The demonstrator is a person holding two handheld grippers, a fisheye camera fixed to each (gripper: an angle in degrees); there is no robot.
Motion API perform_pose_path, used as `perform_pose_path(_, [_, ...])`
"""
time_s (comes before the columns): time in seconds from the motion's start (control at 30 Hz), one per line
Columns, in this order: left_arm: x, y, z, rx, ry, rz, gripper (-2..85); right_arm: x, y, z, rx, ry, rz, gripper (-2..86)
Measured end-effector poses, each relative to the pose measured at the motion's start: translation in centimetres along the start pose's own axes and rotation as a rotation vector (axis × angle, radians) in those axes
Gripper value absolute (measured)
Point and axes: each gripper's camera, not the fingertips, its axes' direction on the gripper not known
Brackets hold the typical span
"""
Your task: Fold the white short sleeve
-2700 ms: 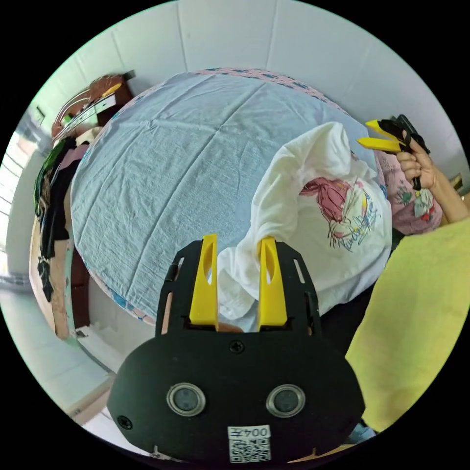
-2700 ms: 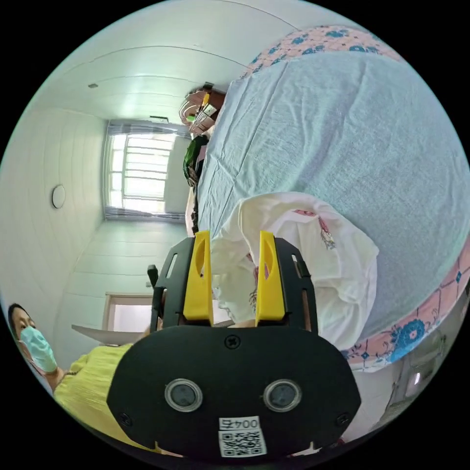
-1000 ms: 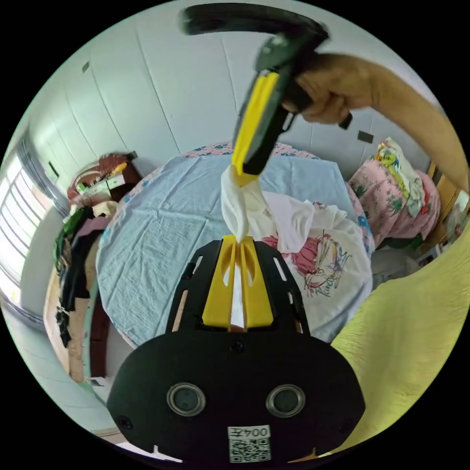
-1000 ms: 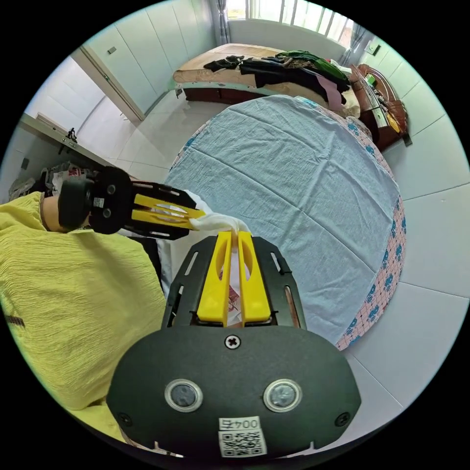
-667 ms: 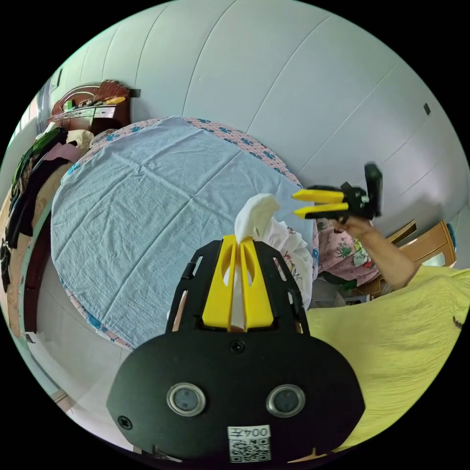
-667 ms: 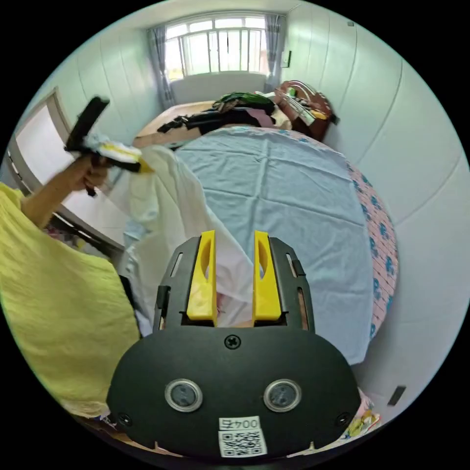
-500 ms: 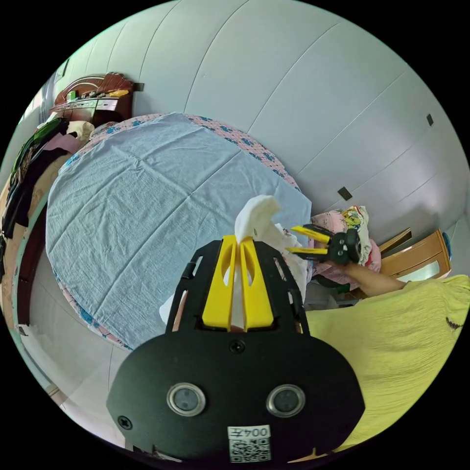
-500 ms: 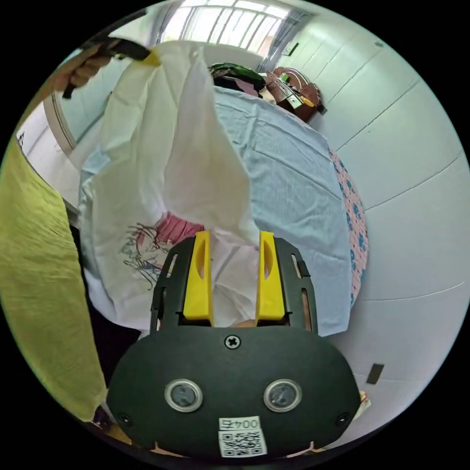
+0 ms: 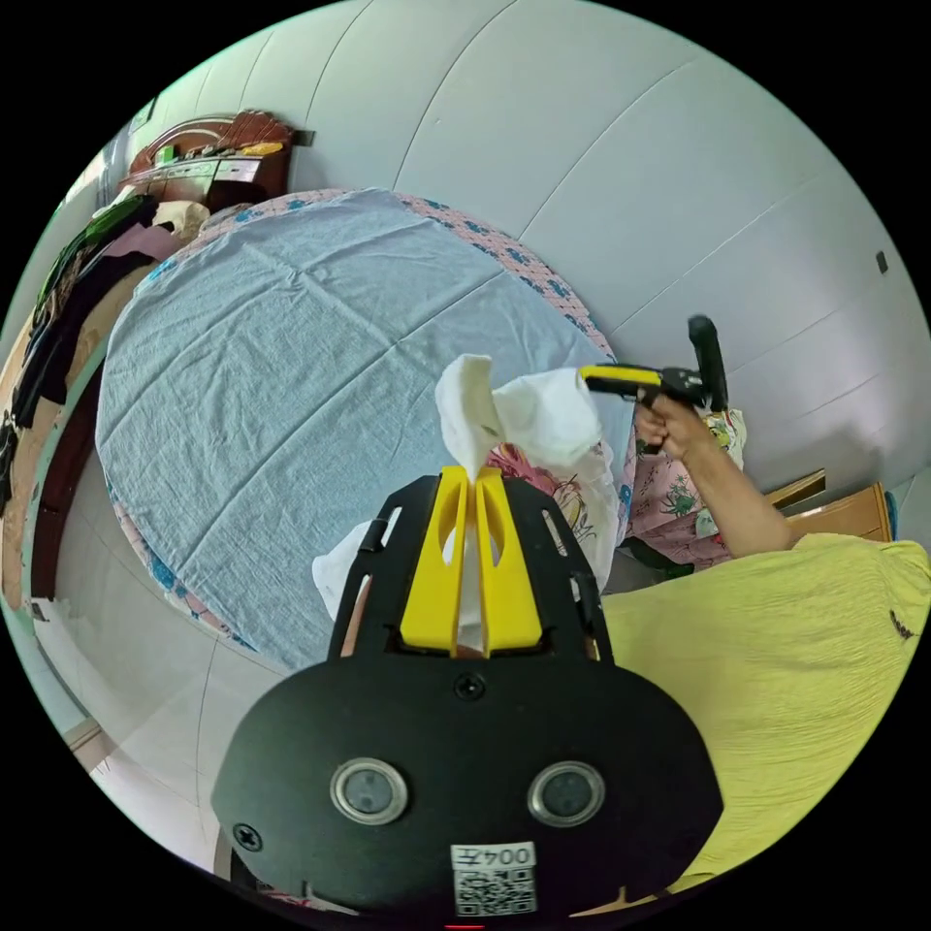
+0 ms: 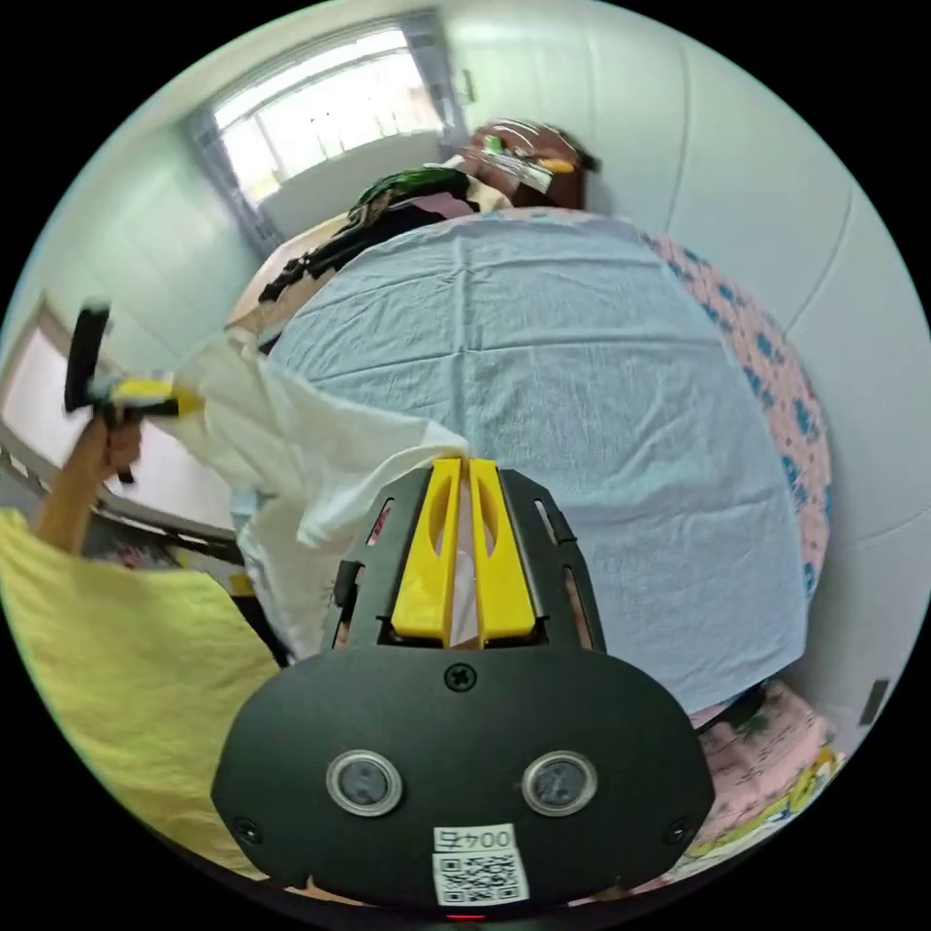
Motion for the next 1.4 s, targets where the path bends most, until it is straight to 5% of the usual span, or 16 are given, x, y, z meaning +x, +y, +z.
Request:
perform_pose_path(0.13, [-0.7,-0.6,0.8,-0.038,-0.002,-0.009,1.3,5.8,-4.7,5.6,-0.168,-0.063,0.116,9.5])
perform_pose_path(0.27, [-1.1,-1.0,0.7,-0.049,-0.003,-0.009,1.3,7.9,-3.9,3.8,-0.021,-0.153,0.153,10.5])
perform_pose_path(0.53, [-1.9,-1.1,-0.8,-0.034,0.017,-0.038,1.3,4.0,2.0,4.4,-0.003,0.198,-0.286,10.6])
perform_pose_path(0.67, [-1.5,-1.0,-1.7,-0.039,0.007,-0.027,1.4,1.5,1.8,6.0,0.002,0.222,-0.426,11.5])
perform_pose_path(1.03, [0.6,0.7,-6.6,0.032,-0.064,-0.009,1.4,8.1,0.1,3.1,0.159,-0.007,-0.116,2.9])
perform_pose_path(1.4, [3.0,3.0,-10.9,0.048,-0.063,-0.038,1.3,5.2,3.2,6.0,-0.025,0.214,-0.365,12.2])
